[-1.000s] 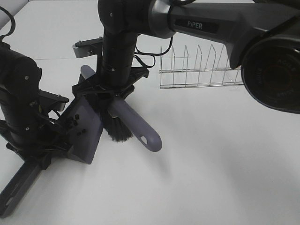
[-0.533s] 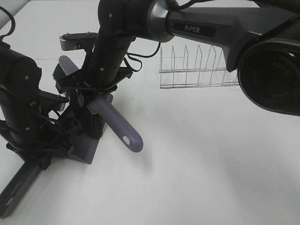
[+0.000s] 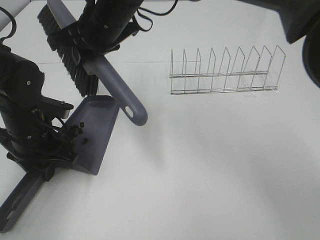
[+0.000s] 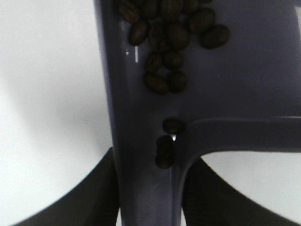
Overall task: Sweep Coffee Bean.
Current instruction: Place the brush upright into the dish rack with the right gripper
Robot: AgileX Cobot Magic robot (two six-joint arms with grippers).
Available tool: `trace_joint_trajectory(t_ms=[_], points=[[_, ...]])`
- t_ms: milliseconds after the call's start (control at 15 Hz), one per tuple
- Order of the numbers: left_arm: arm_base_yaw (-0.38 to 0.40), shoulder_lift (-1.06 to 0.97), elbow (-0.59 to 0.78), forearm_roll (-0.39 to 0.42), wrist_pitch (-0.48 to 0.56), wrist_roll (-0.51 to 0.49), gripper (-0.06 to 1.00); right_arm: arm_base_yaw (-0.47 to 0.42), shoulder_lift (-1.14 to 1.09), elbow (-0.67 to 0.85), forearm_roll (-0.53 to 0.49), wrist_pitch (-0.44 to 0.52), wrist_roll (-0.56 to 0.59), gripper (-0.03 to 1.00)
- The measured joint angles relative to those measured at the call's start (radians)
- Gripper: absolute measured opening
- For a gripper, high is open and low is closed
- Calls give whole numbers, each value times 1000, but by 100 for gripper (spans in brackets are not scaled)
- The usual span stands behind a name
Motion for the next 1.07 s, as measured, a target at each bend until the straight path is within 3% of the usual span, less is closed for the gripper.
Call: trace_joint_trajectory(t_ms=[267, 467, 733, 1067], points=[[0, 0, 0, 0, -2, -15, 34, 0, -84, 0, -171, 61, 47, 36], [0, 0, 0, -8, -2, -75, 34, -3, -155, 0, -343, 227, 161, 36], [0, 0, 0, -14, -2, -100, 34, -65, -198, 0, -355, 397, 206, 36], [0, 0, 0, -23, -8, -170, 34, -181, -353, 112, -248, 402, 234, 36]])
